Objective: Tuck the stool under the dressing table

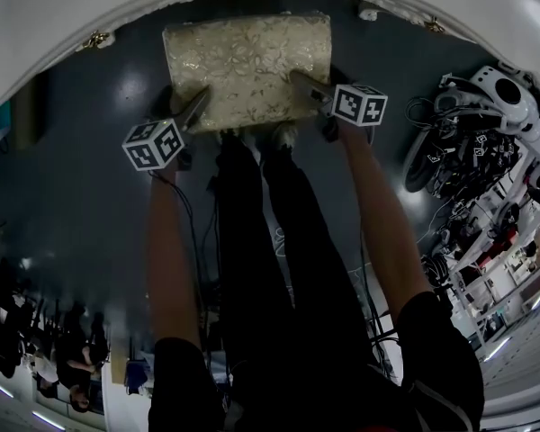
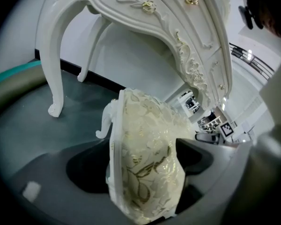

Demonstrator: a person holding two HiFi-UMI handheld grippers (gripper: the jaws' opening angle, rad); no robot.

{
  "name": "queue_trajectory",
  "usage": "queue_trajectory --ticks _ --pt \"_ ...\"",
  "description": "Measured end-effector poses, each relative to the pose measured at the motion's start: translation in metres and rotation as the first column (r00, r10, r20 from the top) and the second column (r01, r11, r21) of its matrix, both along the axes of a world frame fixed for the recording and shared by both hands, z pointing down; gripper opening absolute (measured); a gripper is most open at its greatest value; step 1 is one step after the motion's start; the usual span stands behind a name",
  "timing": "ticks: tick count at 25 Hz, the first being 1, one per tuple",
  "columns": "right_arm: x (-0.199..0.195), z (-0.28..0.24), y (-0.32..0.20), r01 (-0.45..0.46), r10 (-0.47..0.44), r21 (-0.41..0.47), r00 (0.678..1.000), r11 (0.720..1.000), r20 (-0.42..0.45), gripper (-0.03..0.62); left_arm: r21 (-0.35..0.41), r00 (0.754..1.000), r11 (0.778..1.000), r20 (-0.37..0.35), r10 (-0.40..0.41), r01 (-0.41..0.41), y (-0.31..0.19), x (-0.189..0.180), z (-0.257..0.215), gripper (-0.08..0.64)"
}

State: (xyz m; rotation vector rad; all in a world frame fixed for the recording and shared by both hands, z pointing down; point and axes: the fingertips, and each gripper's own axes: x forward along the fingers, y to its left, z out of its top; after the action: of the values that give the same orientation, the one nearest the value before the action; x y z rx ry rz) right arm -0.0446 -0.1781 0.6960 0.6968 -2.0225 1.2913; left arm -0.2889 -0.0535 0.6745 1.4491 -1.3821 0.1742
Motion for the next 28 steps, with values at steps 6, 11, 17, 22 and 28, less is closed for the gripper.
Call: queue_trajectory --ticks 6,11,17,22,28 --pt "0.019 -0.015 -0.007 -0.099 0.100 0.026 0.994 0.995 -0.054 0.545 0.031 0.999 0.998 0.004 -0.053 0.053 0.000 -0.016 -0.014 0.443" --pt "0.023 -0.047 0.003 -0.150 0.151 0.024 0.985 0.988 -0.082 0.527 0.048 0.993 0.992 0.016 -0.117 0.116 0.009 -0.035 -0.043 0.443" --pt "0.027 -0.062 0.024 -0.141 0.150 0.067 0.979 0.988 -0.140 0.337 0.051 0.990 0.993 0.083 -0.112 0.108 0.030 -0.056 -0.057 0.376" --pt "0.047 -0.072 0.035 -0.205 0.235 0.168 0.954 0.964 -0.185 -0.006 0.083 0.977 0.979 0.094 -0.192 0.184 0.053 -0.073 -0.070 0.135" --pt "0.058 -0.105 0.052 -0.237 0.260 0.200 0.961 0.951 -0.094 -0.006 0.121 0.936 0.957 0.205 -0.285 0.265 0.088 -0.070 -0.108 0.009"
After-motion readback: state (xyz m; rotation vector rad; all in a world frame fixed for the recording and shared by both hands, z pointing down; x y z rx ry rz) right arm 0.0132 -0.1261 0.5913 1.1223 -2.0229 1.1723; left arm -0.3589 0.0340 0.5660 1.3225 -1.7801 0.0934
